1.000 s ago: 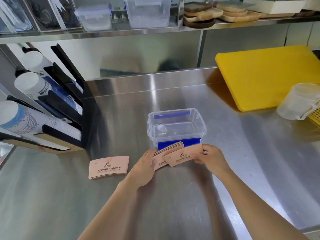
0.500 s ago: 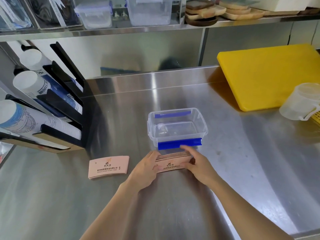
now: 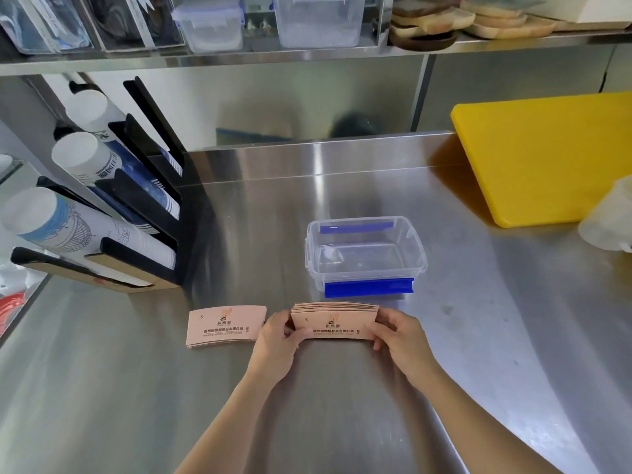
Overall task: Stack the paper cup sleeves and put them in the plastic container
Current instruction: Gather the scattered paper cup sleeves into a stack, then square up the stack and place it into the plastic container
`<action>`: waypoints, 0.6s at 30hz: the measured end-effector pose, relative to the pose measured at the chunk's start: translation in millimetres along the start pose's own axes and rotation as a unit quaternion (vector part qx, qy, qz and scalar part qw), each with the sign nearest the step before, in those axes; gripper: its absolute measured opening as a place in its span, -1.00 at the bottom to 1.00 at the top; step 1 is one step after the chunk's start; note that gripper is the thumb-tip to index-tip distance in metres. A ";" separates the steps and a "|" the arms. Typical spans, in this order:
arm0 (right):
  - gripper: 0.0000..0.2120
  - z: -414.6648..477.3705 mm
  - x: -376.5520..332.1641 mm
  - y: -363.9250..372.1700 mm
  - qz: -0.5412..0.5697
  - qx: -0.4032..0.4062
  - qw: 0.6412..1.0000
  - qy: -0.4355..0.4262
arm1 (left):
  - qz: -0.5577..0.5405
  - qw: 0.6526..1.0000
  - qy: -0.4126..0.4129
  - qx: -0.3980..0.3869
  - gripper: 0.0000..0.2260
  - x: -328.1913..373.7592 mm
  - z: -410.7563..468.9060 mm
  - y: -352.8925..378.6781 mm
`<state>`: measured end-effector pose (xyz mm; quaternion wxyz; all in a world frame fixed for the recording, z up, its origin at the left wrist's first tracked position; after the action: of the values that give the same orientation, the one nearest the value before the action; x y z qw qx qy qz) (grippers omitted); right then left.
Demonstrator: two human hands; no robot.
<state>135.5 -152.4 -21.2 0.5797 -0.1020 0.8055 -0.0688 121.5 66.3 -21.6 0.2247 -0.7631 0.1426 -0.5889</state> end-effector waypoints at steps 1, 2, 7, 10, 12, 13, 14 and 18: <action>-0.78 -0.8 -4.2 1.2 0.010 0.000 1.000 -0.005 | -0.005 1.000 -0.003 0.004 -0.78 -0.5 -0.8 -4.5; -0.78 -1.1 -10.1 3.4 0.013 -0.002 1.000 -0.015 | -0.011 1.000 0.002 0.011 -0.78 0.6 -1.5 -11.0; -0.78 -1.5 -48.2 35.7 0.004 -0.039 0.997 -0.062 | -0.042 0.997 0.017 0.064 -0.78 6.7 -7.0 -62.9; -0.79 0.7 -64.5 64.0 0.001 -0.054 0.996 -0.076 | -0.132 0.986 -0.004 0.099 -0.83 1.0 -12.0 -94.0; -0.82 3.0 -68.8 78.0 0.015 -0.046 0.997 -0.067 | -0.171 0.977 -0.027 0.124 -0.82 -8.7 -16.5 -110.2; -0.80 4.3 -69.8 84.5 0.027 -0.041 0.997 -0.058 | -0.183 0.973 -0.037 0.133 -0.83 -14.7 -18.3 -116.6; -0.79 5.0 -70.2 90.2 0.042 -0.039 0.997 -0.048 | -0.192 0.970 -0.047 0.138 -0.86 -20.4 -20.3 -121.7; -0.80 8.2 -65.1 108.7 0.069 -0.046 0.996 -0.015 | -0.187 0.967 -0.060 0.161 -0.82 -31.6 -25.5 -137.7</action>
<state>154.1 -31.0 11.2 0.5900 -0.0735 0.8040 0.0103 82.1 195.2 27.5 0.2388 -0.7637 -0.1127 -0.5890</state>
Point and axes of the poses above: each hand's wrist, its own z-axis towards the middle knuckle, its own y-axis out of the palm, x = y × z, the point moved 9 cm from there along z, towards the middle knuckle, and after that the axes turned 2 degrees about y, right-handed, at the moved point
